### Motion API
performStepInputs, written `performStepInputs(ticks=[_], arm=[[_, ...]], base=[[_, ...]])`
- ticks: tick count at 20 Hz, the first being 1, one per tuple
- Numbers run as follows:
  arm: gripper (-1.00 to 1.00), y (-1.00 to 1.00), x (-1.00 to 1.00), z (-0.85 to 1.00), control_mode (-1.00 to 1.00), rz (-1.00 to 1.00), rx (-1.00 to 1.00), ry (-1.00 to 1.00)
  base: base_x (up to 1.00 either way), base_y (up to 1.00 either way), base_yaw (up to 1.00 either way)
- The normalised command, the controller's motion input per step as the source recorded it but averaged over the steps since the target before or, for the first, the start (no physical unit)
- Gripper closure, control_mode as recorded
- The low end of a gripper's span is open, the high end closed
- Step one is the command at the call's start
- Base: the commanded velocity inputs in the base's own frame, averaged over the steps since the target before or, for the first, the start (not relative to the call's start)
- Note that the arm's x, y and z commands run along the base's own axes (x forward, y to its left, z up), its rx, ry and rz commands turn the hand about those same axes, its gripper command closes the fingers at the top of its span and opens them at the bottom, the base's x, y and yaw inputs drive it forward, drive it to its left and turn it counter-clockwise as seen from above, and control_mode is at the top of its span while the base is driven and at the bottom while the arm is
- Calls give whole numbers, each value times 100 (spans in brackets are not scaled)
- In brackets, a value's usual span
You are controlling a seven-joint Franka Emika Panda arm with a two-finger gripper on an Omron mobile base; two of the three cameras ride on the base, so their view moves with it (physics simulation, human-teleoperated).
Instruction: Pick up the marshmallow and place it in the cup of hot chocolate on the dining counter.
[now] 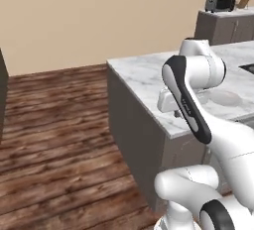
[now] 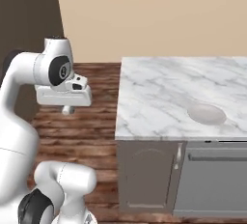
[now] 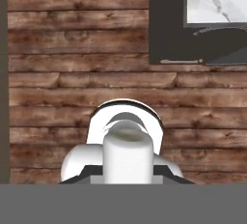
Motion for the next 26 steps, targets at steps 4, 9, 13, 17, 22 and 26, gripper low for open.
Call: performStepInputs(ticks=[4,9,13,17,22,26], arm=[[100,0,0,0,100,0,0,0],[100,0,0,0,100,0,0,0],[100,0,0,0,100,0,0,0],[100,0,0,0,100,0,0,0],[100,0,0,0,100,0,0,0],[100,0,0,0,100,0,0,0]], base=[[24,100,-46],[30,98,-58],[36,98,-58],[57,100,-46],[72,100,-39],[75,100,-37]])
